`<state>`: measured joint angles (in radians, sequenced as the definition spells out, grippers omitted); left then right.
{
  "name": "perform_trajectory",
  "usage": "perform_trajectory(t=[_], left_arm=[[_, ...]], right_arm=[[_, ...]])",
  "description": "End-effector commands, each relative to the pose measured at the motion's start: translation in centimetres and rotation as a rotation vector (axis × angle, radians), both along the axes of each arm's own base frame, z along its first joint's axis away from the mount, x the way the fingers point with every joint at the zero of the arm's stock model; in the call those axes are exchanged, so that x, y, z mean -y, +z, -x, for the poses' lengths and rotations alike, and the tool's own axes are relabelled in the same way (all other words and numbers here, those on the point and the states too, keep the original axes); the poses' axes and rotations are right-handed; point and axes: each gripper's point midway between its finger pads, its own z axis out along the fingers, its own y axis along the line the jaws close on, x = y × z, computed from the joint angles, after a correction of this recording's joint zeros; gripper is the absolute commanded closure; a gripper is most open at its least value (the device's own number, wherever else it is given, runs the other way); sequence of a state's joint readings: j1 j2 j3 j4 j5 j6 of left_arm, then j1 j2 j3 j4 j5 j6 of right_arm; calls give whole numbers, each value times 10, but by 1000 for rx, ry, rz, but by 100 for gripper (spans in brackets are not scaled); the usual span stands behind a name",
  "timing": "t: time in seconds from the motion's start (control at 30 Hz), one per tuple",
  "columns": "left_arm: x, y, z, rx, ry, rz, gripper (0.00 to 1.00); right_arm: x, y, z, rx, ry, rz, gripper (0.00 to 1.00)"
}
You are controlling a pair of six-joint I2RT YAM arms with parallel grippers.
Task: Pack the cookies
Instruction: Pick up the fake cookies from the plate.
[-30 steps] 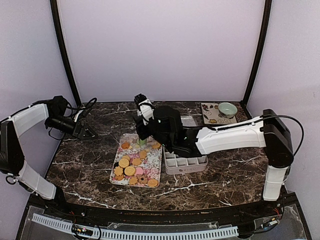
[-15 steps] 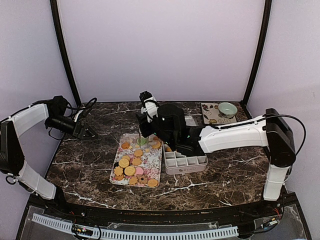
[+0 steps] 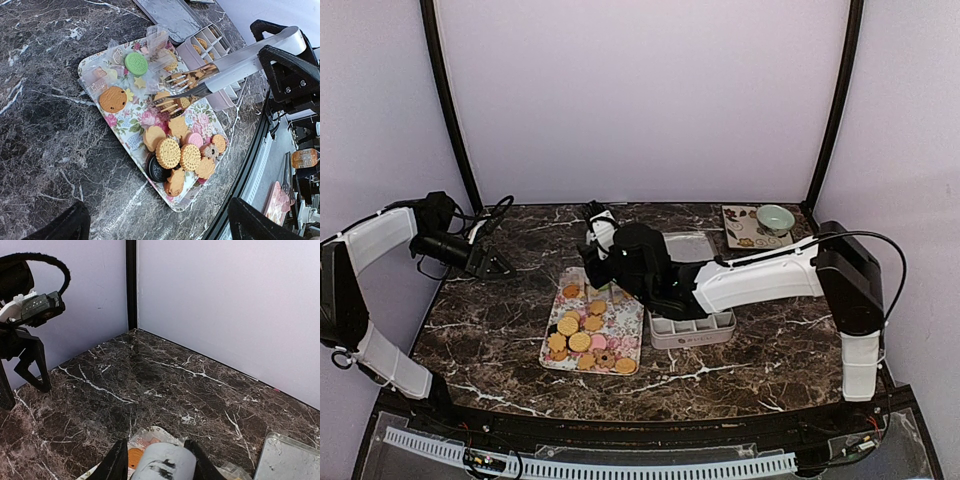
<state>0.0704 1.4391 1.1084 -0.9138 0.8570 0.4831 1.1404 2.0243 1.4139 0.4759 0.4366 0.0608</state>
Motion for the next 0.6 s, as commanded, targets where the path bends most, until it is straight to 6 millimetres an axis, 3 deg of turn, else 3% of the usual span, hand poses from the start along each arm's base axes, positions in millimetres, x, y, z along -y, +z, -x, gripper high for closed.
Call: perform_trajectory(t=[0.0,0.13,0.3,0.57], left_arm=[[0,12,2,32,-2,14,2],[0,12,2,32,-2,14,2],[0,11,2,32,-2,11,2],[0,12,3,29,-2,14,2]], right_arm=[[-11,18,1,28,17,-70,62],[-9,14,3,16,18,-60,66],[-3,19,3,22,2,-59,77],[12,54,1,86,-33,-63,88]])
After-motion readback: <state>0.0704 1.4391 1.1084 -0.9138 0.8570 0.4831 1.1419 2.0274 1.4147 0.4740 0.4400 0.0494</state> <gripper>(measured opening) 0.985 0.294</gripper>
